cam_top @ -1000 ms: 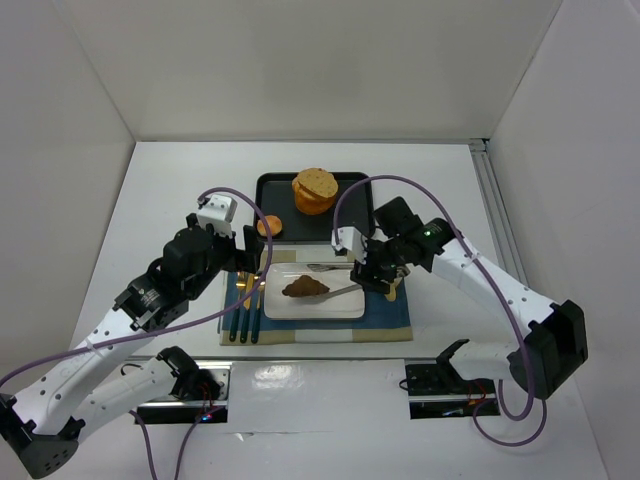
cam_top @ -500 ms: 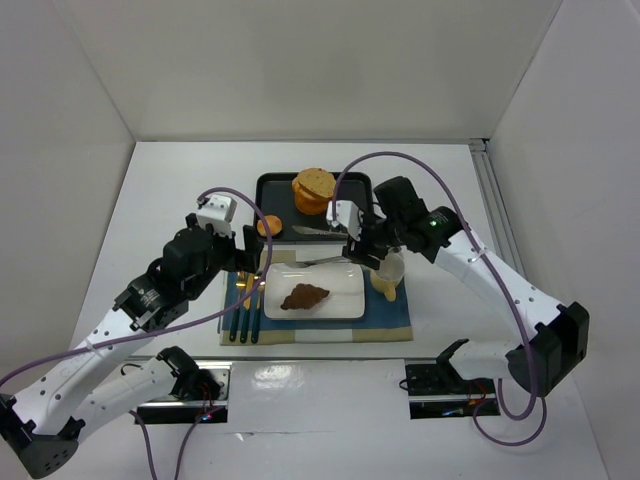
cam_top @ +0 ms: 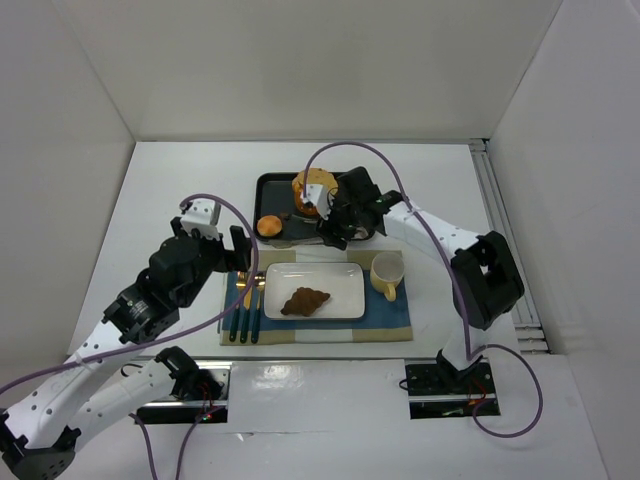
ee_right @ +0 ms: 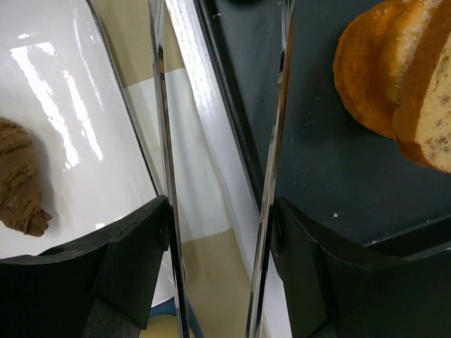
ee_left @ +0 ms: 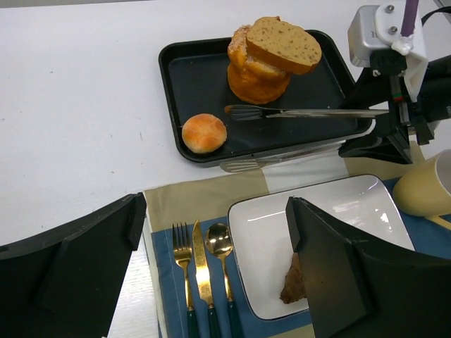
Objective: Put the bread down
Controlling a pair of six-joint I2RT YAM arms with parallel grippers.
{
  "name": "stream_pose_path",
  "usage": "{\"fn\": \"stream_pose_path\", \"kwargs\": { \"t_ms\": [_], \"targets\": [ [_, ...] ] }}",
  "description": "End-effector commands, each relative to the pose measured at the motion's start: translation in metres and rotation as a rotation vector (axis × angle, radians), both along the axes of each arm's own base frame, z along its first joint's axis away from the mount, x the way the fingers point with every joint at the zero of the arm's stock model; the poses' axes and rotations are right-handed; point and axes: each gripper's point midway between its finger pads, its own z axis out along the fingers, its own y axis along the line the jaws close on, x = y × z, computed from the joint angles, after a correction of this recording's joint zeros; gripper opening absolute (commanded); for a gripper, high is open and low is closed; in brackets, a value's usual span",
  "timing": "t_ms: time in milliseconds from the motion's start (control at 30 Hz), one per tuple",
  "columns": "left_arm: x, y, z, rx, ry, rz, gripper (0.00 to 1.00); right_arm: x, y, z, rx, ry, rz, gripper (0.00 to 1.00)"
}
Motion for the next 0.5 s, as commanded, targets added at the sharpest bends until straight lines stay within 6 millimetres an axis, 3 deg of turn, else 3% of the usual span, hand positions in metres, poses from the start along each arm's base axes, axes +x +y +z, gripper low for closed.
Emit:
{"fn": "stream_pose_path", "kwargs": {
  "t_ms": [0,267,333,467],
  "targets": [
    [0.005,0.0,0.009,-0.029,-0.036,0.022,1.0,0.029,0.022,0.043,0.123,-0.111,-0.001,0.67],
    [0.004,-0.002,0.009,-0.031,-0.034,0.012,1.0,0.022,0.024,0.04,0.151,-0.042,0.039,0.67],
    [0.004,-0.002,0.009,-0.031,-0.034,0.012,1.0,0.024,0.026,0.044,0.156,-0.051,0.04,0.67],
    [0.005,-0.004,0.007,-0.027,-0.025,0.003,1.0,0.035,0.027,0.031,0.143,-0.044,0.006,0.67]
  ]
}}
